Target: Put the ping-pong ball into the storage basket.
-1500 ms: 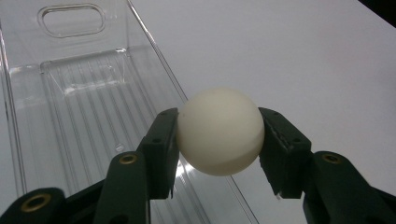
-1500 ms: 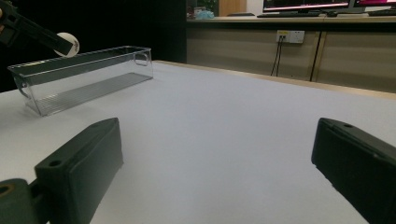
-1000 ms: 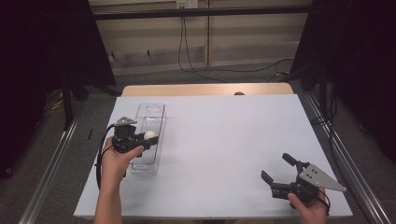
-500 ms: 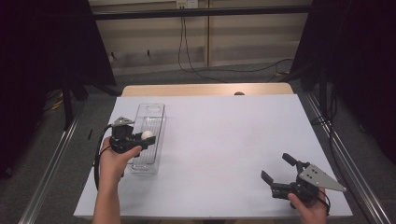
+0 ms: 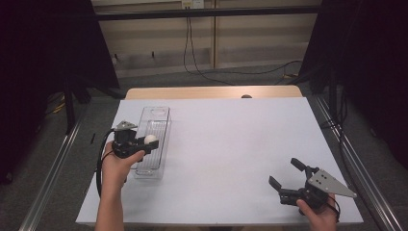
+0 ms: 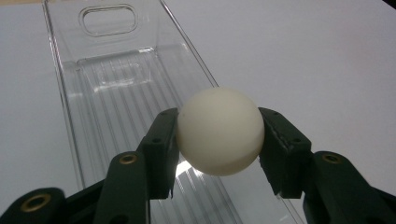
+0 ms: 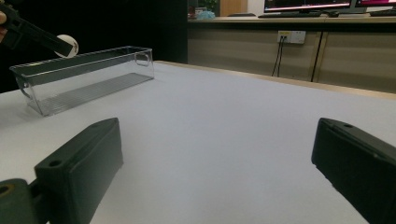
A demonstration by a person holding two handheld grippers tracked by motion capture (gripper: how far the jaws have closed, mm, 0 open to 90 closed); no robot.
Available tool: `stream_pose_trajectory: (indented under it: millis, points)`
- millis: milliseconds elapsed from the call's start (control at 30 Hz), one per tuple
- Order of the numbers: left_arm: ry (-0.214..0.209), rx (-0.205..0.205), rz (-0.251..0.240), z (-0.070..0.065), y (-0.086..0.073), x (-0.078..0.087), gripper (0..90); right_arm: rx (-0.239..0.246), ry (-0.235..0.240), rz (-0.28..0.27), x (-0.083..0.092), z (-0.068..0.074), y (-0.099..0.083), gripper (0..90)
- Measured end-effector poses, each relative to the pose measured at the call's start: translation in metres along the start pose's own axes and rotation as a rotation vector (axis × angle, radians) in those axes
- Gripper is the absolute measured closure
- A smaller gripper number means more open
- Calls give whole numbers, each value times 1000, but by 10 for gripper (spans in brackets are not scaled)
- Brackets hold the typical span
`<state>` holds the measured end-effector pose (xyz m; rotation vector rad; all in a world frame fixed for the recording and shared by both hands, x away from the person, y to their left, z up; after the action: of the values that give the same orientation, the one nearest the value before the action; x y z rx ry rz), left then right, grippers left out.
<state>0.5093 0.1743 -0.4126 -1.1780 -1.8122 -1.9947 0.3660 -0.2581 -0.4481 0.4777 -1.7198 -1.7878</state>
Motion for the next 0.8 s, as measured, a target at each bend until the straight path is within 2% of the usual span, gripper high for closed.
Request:
stream_pose_trajectory:
  millis: [633,700,800]
  points:
    - [22,-3,-2,6,-3,-5,510,-1,4,-4,0,0,0,14]
    - [24,-21,5,7,-4,-6,510,2,4,-1,0,0,0,14]
    - [31,-27,9,8,-5,-7,510,0,3,-2,0,1,0,14]
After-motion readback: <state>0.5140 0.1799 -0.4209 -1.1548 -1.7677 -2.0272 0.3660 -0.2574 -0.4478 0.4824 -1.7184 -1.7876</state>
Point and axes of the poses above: each handheld gripper's, and its own axes: x roughly backward along the jaws, y roughly out of its top, z roughly to its left, the point moved 6 cm from there along -x, roughly forward along the jaws, and after that the axes turned 10 degrees about y, right-handed, at the moved point
